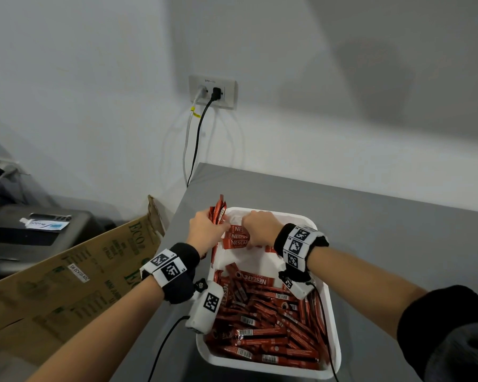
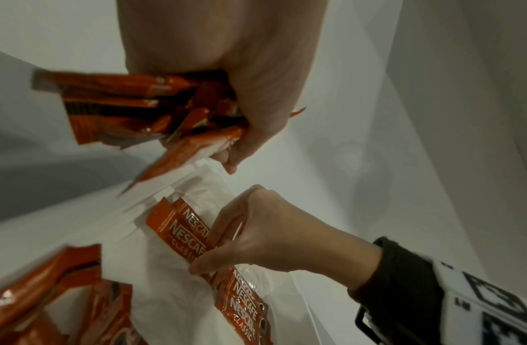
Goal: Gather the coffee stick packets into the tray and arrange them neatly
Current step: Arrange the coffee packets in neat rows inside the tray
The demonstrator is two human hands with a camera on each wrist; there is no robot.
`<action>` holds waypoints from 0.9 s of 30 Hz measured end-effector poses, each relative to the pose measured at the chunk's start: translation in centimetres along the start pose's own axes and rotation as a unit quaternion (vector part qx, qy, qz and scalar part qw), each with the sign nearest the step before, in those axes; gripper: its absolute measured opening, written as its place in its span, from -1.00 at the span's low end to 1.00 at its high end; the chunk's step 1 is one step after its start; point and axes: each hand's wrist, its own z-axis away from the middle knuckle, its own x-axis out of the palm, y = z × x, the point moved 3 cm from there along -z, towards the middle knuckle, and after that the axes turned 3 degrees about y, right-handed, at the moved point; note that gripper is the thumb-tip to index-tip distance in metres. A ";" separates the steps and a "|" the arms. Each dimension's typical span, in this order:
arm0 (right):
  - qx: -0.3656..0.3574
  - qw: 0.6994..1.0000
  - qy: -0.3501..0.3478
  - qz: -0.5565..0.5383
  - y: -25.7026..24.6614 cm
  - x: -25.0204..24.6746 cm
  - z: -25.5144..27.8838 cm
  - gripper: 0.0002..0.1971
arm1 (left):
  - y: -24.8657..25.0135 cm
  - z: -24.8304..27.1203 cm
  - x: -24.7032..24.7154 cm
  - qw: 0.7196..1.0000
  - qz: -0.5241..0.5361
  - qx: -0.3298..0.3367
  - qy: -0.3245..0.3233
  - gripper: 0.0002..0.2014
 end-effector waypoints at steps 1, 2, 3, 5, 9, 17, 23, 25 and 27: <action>0.002 1.000 -0.003 0.006 -0.1 0.0 0.0 -0.51 | 0.0 0.0 -0.1 1.000 0.003 0.000 -0.003 -0.91; 0.005 1.000 -0.005 0.010 -0.1 0.1 -0.1 -0.51 | 0.0 0.1 -0.1 1.000 0.007 -0.001 -0.005 -0.92; 0.008 1.000 -0.005 0.012 -0.1 0.1 -0.1 -0.51 | 0.1 0.1 -0.1 1.000 0.011 0.000 -0.006 -0.92; 0.012 1.000 -0.005 0.007 -0.2 0.2 -0.2 -0.51 | 0.2 0.2 -0.1 1.000 0.016 0.002 -0.007 -0.94; 0.020 1.000 -0.014 -0.016 -0.2 0.3 -0.1 -0.46 | 0.3 0.3 -0.2 1.000 0.027 0.004 -0.013 -0.93; 0.046 0.995 -0.026 -0.090 0.1 0.4 -0.2 -0.47 | 0.4 0.5 -0.1 0.999 0.035 0.010 -0.018 -0.93; 0.066 0.986 -0.029 -0.153 0.7 0.3 -0.2 -0.50 | 0.4 0.4 -0.1 0.999 0.031 0.015 -0.016 -0.91; 0.073 0.985 -0.027 -0.155 0.7 0.2 -0.3 -0.54 | 0.5 0.3 -0.1 0.999 0.034 0.016 -0.016 -0.90; 0.077 0.984 -0.024 -0.159 0.7 0.1 -0.4 -0.59 | 0.5 0.4 -0.1 0.999 0.034 0.017 -0.016 -0.91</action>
